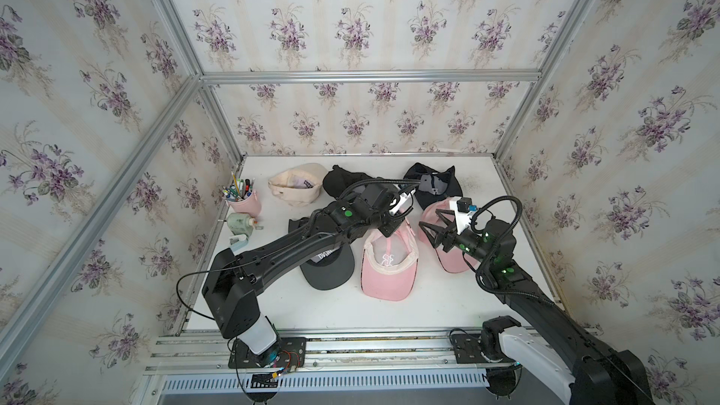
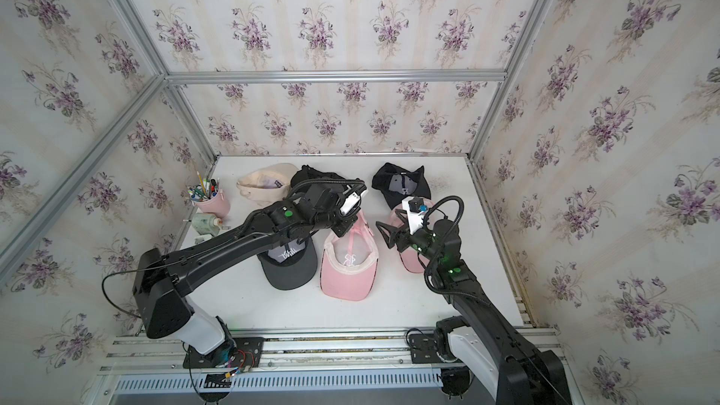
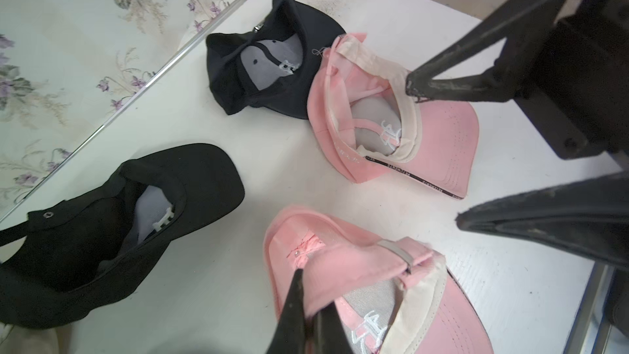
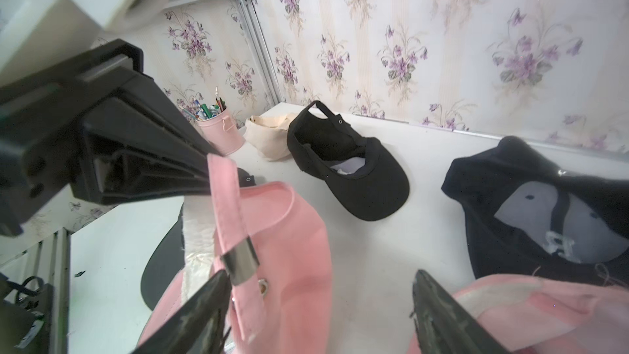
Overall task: Open the adjustable buckle of the baseball cap
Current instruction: Pick up the baseball cap from the center of the board.
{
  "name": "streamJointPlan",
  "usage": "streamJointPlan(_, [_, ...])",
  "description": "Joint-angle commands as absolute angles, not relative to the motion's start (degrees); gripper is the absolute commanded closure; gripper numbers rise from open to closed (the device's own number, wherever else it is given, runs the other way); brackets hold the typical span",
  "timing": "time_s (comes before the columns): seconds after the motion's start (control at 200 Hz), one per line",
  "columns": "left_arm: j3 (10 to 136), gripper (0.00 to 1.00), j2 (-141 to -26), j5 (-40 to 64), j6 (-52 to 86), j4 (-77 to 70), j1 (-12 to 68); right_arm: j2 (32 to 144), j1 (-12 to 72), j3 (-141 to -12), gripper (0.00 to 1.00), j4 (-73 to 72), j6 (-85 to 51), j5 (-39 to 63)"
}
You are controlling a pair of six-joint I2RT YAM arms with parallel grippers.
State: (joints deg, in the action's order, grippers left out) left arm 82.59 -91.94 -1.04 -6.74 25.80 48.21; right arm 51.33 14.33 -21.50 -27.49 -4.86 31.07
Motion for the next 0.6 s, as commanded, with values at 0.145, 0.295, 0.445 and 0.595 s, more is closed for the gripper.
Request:
streamJointPlan(0.145, [86.88, 1.0, -88.68, -7.34, -1.98, 27.55, 49.56, 47.82, 14.94, -16.63, 0.18, -44.0, -1.03, 35.68])
streamJointPlan(0.295, [90.36, 1.0, -89.16, -8.33, -1.83, 28.91, 50.11, 47.2, 16.02, -16.11, 0.18, -45.69, 1.82, 35.84])
streamJointPlan(0.445, [93.75, 1.0, -90.47, -8.17, -3.36, 29.34, 50.18, 48.35, 18.63, -17.06, 0.19, -43.92, 7.76, 30.62])
streamJointPlan(0.595, [97.15, 1.0, -91.92, -6.28, -4.87, 29.7, 50.19, 50.53, 20.67, -17.55, 0.2, -44.42, 11.71, 24.91])
